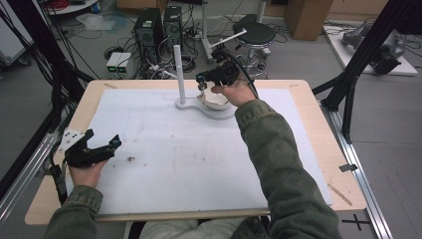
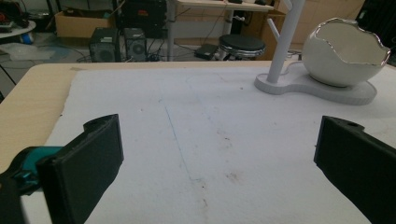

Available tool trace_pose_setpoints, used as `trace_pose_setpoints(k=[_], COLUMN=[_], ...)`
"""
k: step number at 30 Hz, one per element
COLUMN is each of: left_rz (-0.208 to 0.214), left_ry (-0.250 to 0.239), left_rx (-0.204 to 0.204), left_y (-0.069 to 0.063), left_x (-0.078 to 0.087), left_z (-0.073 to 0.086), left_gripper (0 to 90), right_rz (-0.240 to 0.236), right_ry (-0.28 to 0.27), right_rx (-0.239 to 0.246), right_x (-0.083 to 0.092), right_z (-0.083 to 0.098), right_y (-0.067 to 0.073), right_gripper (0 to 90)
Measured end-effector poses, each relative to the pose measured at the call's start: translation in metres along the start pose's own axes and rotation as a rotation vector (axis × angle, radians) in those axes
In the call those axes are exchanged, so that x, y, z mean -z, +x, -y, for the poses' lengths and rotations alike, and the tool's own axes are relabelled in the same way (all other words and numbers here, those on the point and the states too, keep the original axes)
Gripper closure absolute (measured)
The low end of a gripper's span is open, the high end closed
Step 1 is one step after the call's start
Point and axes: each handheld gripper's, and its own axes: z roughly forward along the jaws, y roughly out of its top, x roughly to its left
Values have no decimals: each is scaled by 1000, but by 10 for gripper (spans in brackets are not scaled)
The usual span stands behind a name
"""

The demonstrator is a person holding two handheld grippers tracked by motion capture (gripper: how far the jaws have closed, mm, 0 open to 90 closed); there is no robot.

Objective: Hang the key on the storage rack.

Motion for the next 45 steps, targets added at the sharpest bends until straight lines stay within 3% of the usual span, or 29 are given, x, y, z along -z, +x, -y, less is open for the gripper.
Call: trace_pose_setpoints(k=[3,13,32,41,45], left_rz=[1,4,13,11,7], left_ry=[-4,0,1,1,5], left_rx=[3,-3,16,13,4], left_y=[0,2,3,4,4], left_x=[-1,-3,-8,-7,-6], left_z=[0,1,2,2,2], left_gripper=[18,19,19,19,19], right_rz=[-11,-20,-23,-5,1], right_ry=[-21,-14,-30,-2,-14], right_rx=[-12,-6,-29,-4,-19], right_x=[-3,-23,-57,-72,-77], right_z=[-10,-37,-62,-85,-88], right_y=[-3,-6,-16,-8,-11], right_gripper=[833,832,833,833,833])
